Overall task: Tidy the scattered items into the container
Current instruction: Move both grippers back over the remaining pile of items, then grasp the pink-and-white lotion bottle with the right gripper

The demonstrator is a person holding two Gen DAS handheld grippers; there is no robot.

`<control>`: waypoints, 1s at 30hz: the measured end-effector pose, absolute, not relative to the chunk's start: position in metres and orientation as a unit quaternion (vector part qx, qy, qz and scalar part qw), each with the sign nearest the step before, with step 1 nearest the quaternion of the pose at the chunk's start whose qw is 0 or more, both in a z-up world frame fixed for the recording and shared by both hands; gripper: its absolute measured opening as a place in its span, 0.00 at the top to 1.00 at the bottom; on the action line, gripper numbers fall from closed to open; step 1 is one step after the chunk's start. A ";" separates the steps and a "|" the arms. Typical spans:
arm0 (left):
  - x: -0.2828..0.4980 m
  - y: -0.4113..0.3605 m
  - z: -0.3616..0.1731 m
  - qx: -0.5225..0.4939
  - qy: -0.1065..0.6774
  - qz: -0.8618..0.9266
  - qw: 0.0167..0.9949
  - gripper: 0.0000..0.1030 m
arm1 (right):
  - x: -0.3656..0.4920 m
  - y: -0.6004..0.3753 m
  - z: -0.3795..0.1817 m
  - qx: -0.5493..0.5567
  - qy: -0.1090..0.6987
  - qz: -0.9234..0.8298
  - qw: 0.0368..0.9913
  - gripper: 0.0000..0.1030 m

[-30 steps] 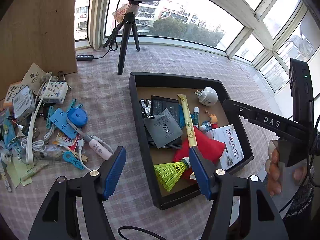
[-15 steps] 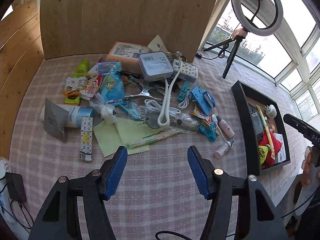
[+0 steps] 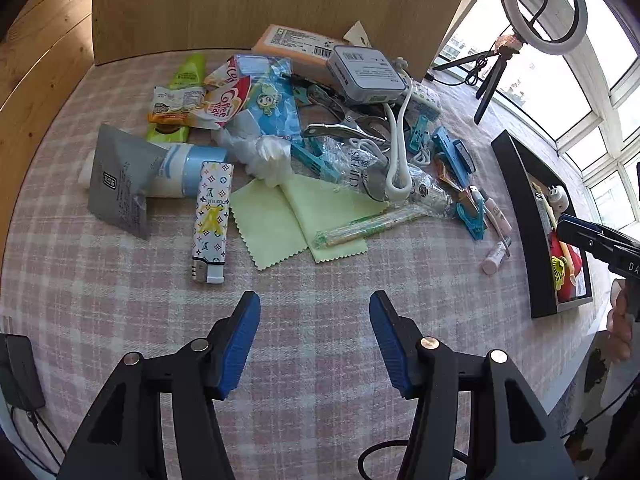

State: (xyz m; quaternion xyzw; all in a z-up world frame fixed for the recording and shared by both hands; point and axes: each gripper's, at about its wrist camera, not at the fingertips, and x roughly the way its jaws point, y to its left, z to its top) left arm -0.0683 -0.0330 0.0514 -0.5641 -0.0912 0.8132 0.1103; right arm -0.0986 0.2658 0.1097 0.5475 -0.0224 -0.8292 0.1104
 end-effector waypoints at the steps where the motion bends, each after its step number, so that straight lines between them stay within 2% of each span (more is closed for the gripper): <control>1: -0.069 -0.028 0.050 -0.565 -0.087 0.812 0.116 0.48 | -0.098 0.266 0.107 0.551 -0.017 -0.827 0.112 0.45; 5: -0.072 -0.003 0.048 -0.565 -0.061 0.809 0.149 0.48 | -0.091 0.273 0.096 0.568 0.012 -0.815 0.116 0.45; 8: -0.073 0.022 0.051 -0.562 -0.047 0.807 0.177 0.48 | -0.091 0.288 0.088 0.584 0.002 -0.805 0.103 0.47; 14: -0.070 0.090 0.054 -0.537 0.006 0.803 0.259 0.48 | -0.112 0.302 0.086 0.581 0.020 -0.807 0.101 0.63; 16: -0.072 0.111 0.053 -0.533 0.021 0.797 0.284 0.49 | -0.123 0.301 0.079 0.588 0.029 -0.801 0.108 0.76; 17: -0.073 0.120 0.051 -0.531 0.026 0.793 0.296 0.50 | -0.127 0.300 0.075 0.591 0.030 -0.798 0.115 0.77; 19: -0.077 0.135 0.048 -0.529 0.042 0.790 0.307 0.55 | -0.134 0.297 0.067 0.597 0.038 -0.791 0.125 0.78; 30: -0.091 0.184 0.033 -0.522 0.126 0.767 0.350 0.55 | -0.158 0.292 0.036 0.618 0.057 -0.771 0.143 0.78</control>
